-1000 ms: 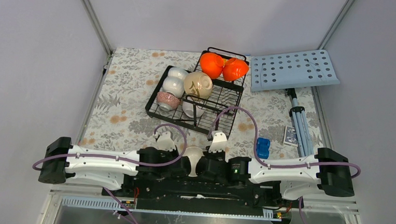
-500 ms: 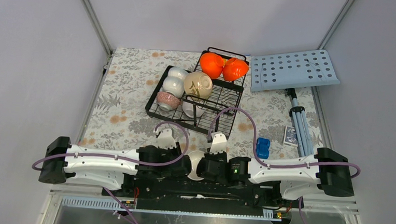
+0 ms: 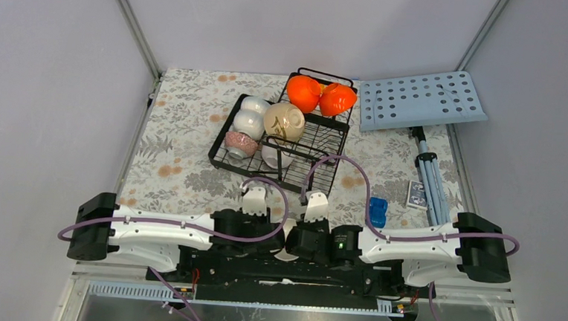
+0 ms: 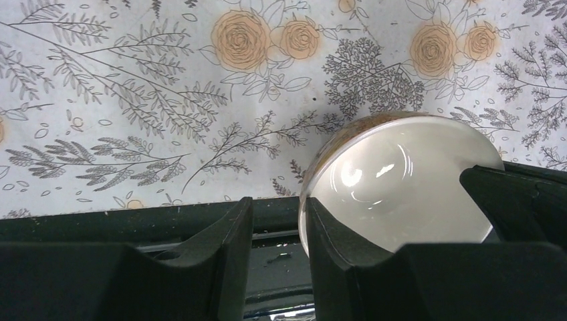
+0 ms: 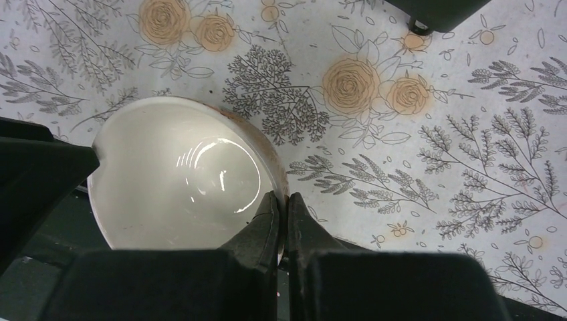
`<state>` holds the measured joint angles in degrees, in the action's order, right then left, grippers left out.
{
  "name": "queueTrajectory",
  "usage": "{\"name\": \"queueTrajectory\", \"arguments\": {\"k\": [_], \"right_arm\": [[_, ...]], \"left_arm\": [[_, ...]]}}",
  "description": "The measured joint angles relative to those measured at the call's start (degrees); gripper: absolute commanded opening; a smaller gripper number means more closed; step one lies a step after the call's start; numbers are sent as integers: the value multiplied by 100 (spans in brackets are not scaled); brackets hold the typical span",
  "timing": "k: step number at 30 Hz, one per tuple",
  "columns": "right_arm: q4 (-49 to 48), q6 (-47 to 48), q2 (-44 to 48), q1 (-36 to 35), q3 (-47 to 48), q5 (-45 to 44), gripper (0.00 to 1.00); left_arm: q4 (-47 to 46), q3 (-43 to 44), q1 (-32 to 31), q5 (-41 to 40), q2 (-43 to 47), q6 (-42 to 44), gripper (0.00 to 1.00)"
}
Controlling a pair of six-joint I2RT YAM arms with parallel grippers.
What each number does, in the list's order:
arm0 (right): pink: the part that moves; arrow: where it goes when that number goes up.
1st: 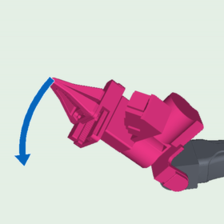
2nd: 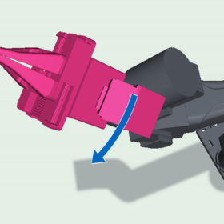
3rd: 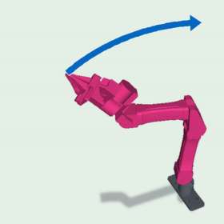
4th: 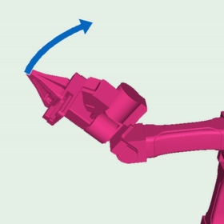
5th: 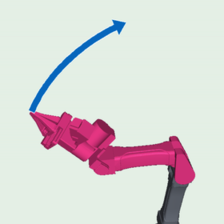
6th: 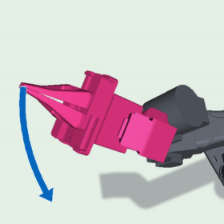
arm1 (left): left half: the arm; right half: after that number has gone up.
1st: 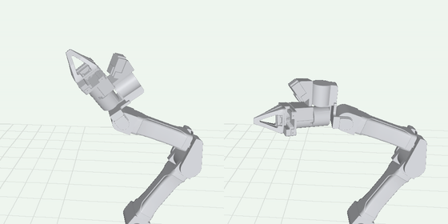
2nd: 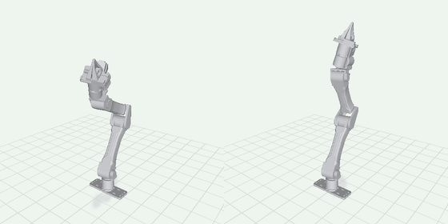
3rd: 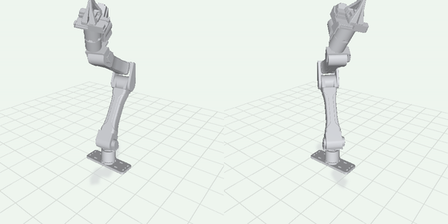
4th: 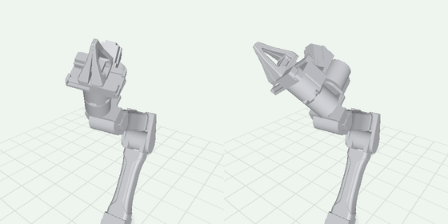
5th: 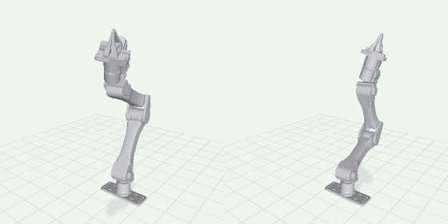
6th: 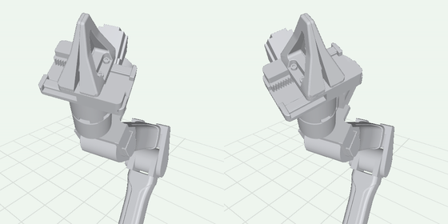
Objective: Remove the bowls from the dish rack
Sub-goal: Adjust the bowl at the center of the board, then pick up the bowl from the center of the board.
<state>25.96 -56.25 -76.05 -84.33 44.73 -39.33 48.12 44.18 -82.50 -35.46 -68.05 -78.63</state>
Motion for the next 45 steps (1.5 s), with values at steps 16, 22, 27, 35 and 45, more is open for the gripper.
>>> {"name": "queueTrajectory", "arguments": {"k": [16, 22, 27, 35, 45], "right_arm": [[63, -20, 160, 2, -170, 48, 0], [-181, -79, 402, 2, -190, 107, 0], [-271, -107, 529, 2, -190, 105, 0], [-262, -120, 529, 2, -197, 103, 0], [-245, -125, 529, 2, -195, 101, 0]], "left_arm": [[-859, -92, 4, 382, -157, 629, 46], [-1213, -498, 4, 431, 179, 664, 41], [-1259, -625, 4, 428, 365, 660, 40], [-1154, -629, 4, 361, 507, 658, 43], [-1045, -627, 2, 251, 645, 656, 35]]}}
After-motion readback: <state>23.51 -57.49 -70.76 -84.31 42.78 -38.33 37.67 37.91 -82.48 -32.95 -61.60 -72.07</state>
